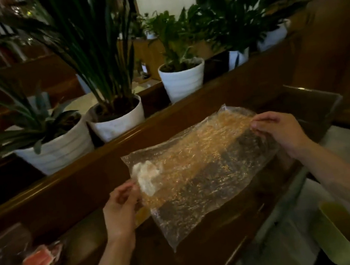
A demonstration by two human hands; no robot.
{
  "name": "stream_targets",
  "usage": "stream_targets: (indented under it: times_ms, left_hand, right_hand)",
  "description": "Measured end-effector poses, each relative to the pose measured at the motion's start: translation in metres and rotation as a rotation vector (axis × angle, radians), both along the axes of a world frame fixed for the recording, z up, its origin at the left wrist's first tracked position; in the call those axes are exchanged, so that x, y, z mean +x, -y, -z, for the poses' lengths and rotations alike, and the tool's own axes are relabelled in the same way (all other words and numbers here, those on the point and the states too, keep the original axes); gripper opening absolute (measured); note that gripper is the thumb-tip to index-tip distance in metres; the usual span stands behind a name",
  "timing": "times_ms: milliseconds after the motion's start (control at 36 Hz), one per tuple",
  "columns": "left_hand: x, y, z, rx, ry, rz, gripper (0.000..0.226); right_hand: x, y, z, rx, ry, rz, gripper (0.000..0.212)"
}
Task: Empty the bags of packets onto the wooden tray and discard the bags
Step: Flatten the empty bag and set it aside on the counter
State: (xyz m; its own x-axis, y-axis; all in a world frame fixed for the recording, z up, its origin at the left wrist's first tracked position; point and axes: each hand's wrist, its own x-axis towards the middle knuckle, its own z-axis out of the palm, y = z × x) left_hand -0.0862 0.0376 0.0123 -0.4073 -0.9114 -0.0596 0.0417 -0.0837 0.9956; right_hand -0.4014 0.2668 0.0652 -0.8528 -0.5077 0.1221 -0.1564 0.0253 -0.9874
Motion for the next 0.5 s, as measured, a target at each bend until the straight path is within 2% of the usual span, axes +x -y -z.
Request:
stream_targets:
  times_ms: [222, 417, 500]
  left_hand:
    - [-0.082, -0.030, 0.017, -0.017, 0.045, 0.088, 0.012]
    - [-0.183, -0.069, 0.016, -0.016, 0.062, 0.156, 0.012]
    - [-0.223, -0.086, 0.017, -0.001, 0.066, 0.173, 0.012]
  right_hand:
    - [-0.079, -0.051, 0.006, 0.049, -0.018, 0.053, 0.009]
    - [-0.183, -0.090, 0.009, 0.079, -0.065, 0.113, 0.012]
    - [-0.227, -0.103, 0.009, 0.099, -0.100, 0.143, 0.006]
